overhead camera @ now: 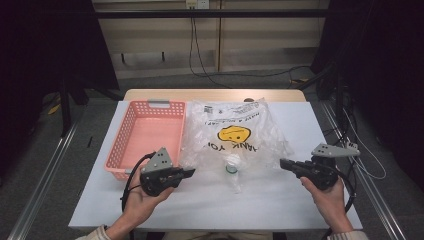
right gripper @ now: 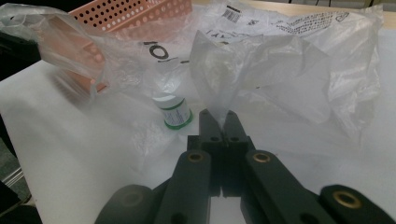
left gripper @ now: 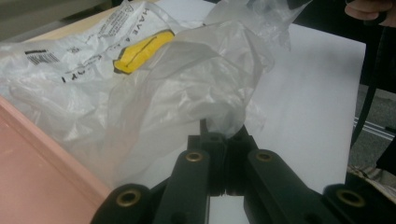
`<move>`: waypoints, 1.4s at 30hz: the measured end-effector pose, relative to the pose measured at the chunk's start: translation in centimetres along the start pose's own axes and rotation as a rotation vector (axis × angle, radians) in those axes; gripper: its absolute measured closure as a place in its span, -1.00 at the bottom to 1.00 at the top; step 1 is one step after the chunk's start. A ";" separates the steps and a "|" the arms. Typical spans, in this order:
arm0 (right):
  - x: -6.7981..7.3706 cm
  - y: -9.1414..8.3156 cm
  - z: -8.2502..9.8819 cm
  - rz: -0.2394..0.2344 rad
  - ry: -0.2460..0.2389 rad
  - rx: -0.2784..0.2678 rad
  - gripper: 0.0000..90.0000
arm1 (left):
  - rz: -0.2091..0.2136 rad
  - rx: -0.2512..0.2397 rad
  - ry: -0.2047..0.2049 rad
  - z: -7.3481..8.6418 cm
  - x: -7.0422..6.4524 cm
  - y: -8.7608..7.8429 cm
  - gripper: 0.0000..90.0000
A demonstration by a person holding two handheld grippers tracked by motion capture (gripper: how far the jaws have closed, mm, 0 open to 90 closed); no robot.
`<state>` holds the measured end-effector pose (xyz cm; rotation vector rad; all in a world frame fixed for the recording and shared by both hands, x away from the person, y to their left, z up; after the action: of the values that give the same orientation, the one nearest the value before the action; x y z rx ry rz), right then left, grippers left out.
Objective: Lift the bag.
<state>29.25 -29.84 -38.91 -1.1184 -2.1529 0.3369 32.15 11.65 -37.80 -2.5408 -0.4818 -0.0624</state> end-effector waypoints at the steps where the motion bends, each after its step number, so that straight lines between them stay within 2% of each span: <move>1: 0.0 0.1 -0.2 -0.002 -0.002 -0.002 1.00 | -0.004 -0.001 0.012 -0.2 0.2 0.0 0.99; 14: -0.2 0.9 -3.1 -0.008 -0.007 -0.039 1.00 | -0.027 -0.041 0.002 -2.7 2.2 0.2 0.99; 15: -0.1 1.0 -3.3 -0.008 -0.010 -0.042 1.00 | -0.033 -0.047 0.010 -2.9 2.4 0.2 1.00; 21: 0.4 1.2 -4.8 -0.018 -0.027 -0.061 1.00 | -0.058 -0.080 0.002 -4.0 3.4 -0.2 1.00; 25: 0.8 0.9 -6.0 -0.025 -0.044 -0.091 1.00 | -0.068 -0.113 -0.008 -4.6 4.1 -0.9 1.00; 27: 1.0 0.6 -6.7 -0.021 -0.058 -0.104 1.00 | -0.079 -0.120 0.002 -5.0 4.5 -1.4 1.00; 30: 1.2 0.0 -7.9 -0.015 -0.074 -0.120 1.00 | -0.085 -0.146 -0.010 -5.6 5.1 -1.9 1.00; 35: 1.8 -1.2 -9.9 -0.027 -0.092 -0.182 1.00 | -0.124 -0.180 0.001 -7.1 5.9 -2.9 1.00; 42: 1.9 -1.5 -12.2 -0.045 -0.083 -0.257 1.00 | -0.177 -0.226 0.025 -9.5 7.1 -4.2 1.00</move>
<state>35.77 -30.20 -28.34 -1.2123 -2.3394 0.0888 37.87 12.26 -26.64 -2.7059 -0.7249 -0.2249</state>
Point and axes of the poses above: each handheld gripper's, and its own axes: y roughly forward along the jaws, z roughly out of its underside, x roughly to its left, the point moved 1 cm from there along y, roughly forward along the jaws, and after that the axes turned 15 degrees about y, right-handed, at the moved point
